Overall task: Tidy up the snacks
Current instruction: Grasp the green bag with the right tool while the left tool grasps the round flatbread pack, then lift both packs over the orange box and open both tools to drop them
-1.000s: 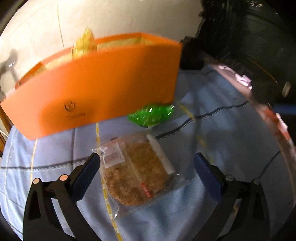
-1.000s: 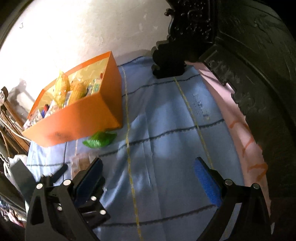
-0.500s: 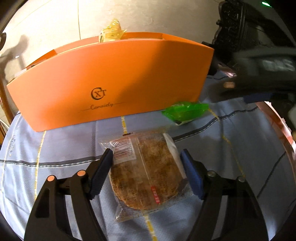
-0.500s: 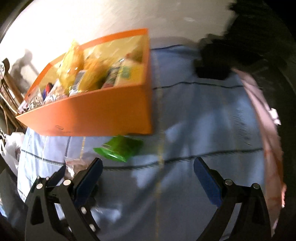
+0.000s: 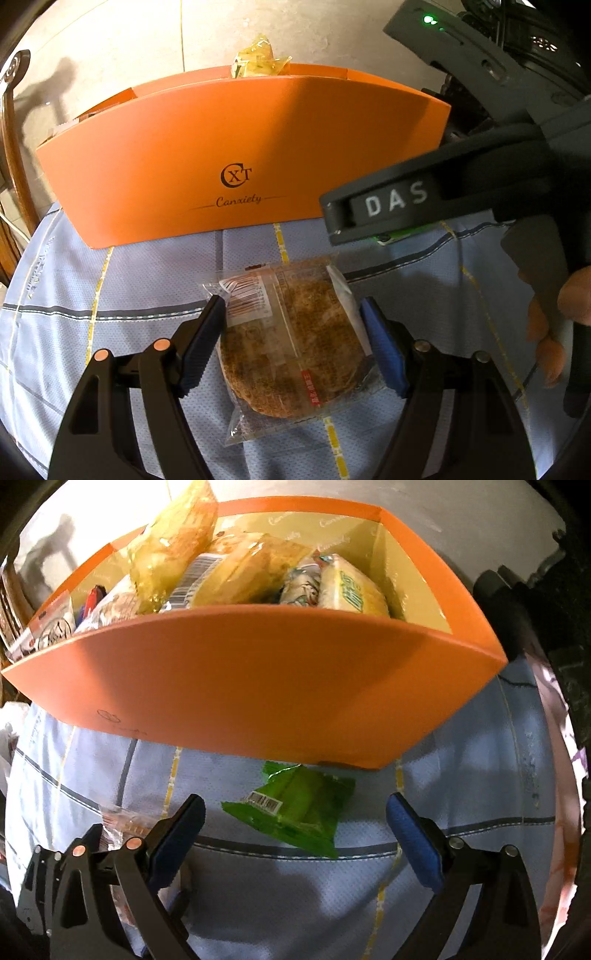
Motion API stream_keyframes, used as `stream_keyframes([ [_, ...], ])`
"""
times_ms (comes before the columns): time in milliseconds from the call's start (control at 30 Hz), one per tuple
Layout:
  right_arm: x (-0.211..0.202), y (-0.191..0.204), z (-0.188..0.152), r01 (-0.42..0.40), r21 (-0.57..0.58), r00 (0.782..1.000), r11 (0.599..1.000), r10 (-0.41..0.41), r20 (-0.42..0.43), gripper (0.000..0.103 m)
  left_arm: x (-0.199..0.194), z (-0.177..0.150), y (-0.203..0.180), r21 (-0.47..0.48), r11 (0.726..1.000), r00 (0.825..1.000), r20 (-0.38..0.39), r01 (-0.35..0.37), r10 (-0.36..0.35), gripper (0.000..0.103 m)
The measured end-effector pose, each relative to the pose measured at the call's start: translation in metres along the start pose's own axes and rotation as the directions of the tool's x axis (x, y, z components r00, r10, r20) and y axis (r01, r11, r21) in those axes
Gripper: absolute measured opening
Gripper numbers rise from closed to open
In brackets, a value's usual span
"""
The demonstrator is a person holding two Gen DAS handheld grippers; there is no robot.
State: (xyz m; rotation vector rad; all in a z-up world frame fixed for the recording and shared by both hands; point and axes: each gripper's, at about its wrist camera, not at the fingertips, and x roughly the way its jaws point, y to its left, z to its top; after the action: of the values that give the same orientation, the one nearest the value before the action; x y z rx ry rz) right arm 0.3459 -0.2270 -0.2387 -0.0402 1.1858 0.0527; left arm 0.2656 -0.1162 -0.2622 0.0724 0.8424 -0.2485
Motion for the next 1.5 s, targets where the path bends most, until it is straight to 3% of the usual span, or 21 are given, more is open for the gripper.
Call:
stream_keyframes([
  [167, 0.002, 0.003, 0.001, 0.037, 0.008, 0.999, 0.999, -0.038, 0.009, 0.099, 0.0, -0.001, -0.001, -0.001, 1.0, 1.0, -0.001, 0.001, -0.001, 0.073],
  [267, 0.015, 0.002, 0.002, 0.077, 0.018, 0.996, 0.997, -0.076, -0.047, 0.099, 0.001, -0.001, 0.001, -0.001, 1.0, 1.0, -0.004, 0.002, -0.002, 0.073],
  [333, 0.024, 0.0, -0.001, 0.058, 0.028, 0.995, 0.998, -0.056, -0.083, 0.099, 0.002, -0.002, 0.0, -0.005, 1.0, 1.0, -0.004, 0.002, -0.002, 0.074],
  [667, 0.027, -0.009, 0.001, 0.034, 0.087, 0.998, 0.996, -0.029, -0.061, 0.1, 0.004, -0.001, 0.0, -0.011, 1.0, 1.0, -0.007, 0.004, -0.004, 0.075],
  [833, 0.031, -0.013, 0.008, 0.016, 0.055, 0.998, 0.998, -0.013, -0.055, 0.099, 0.005, -0.001, 0.001, -0.008, 1.0, 1.0, -0.008, 0.002, -0.002, 0.075],
  [900, 0.028, -0.009, 0.009, 0.008, 0.037, 0.999, 0.999, -0.007, -0.032, 0.087, 0.005, -0.001, 0.0, -0.008, 1.0, 1.0, -0.008, 0.002, -0.002, 0.074],
  [933, 0.023, -0.006, 0.008, 0.007, 0.023, 1.0, 1.0, -0.007, -0.011, 0.06, 0.005, -0.001, 0.0, -0.009, 1.0, 1.0, -0.007, 0.003, -0.003, 0.074],
  [967, 0.019, -0.005, 0.008, 0.015, 0.014, 1.0, 1.0, -0.015, 0.005, 0.045, 0.005, -0.001, 0.001, -0.012, 1.0, 1.0, -0.005, 0.007, -0.007, 0.074],
  [1067, 0.015, -0.004, 0.007, 0.025, 0.003, 1.0, 1.0, -0.025, 0.015, 0.041, 0.005, -0.001, 0.003, -0.02, 1.0, 1.0, -0.002, 0.011, -0.012, 0.073],
  [1500, -0.006, -0.021, -0.025, -0.031, 0.038, 0.999, 0.999, 0.03, 0.037, 0.04, -0.009, -0.012, 0.015, -0.034, 0.999, 1.0, -0.001, -0.011, 0.011, 0.072],
])
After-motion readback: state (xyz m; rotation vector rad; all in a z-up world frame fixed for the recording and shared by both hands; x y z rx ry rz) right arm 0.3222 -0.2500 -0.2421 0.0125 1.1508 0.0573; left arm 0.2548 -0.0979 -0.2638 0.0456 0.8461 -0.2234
